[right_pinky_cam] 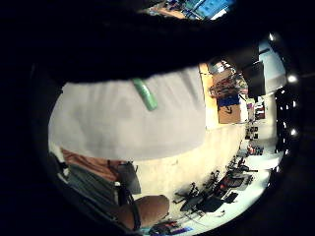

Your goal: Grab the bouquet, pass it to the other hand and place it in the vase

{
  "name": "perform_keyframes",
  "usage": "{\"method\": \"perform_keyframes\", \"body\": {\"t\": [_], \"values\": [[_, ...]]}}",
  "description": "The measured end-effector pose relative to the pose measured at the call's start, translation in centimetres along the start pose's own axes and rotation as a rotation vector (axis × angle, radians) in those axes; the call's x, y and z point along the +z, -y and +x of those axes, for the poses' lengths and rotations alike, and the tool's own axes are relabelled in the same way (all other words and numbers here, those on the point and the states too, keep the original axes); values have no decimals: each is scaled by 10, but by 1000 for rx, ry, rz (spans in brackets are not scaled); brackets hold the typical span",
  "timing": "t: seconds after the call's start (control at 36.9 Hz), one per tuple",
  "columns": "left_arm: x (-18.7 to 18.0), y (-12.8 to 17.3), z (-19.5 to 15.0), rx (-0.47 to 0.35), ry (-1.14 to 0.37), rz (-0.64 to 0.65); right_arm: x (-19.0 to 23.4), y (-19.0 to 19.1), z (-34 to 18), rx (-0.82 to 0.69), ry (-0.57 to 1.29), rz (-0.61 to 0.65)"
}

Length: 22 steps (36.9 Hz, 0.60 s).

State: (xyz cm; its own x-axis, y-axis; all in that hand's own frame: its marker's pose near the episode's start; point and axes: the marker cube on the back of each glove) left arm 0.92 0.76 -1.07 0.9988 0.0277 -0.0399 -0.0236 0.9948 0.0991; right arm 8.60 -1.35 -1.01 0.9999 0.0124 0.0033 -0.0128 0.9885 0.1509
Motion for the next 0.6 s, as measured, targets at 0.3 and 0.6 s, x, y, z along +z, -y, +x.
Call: {"method": "perform_keyframes", "body": {"t": [0.3,0.6], "values": [[10,11,4,17,4,5,26,26,73,110,-14,-1],[18,14,5,7,4,-12,87,66,115,150,2,-79]]}}
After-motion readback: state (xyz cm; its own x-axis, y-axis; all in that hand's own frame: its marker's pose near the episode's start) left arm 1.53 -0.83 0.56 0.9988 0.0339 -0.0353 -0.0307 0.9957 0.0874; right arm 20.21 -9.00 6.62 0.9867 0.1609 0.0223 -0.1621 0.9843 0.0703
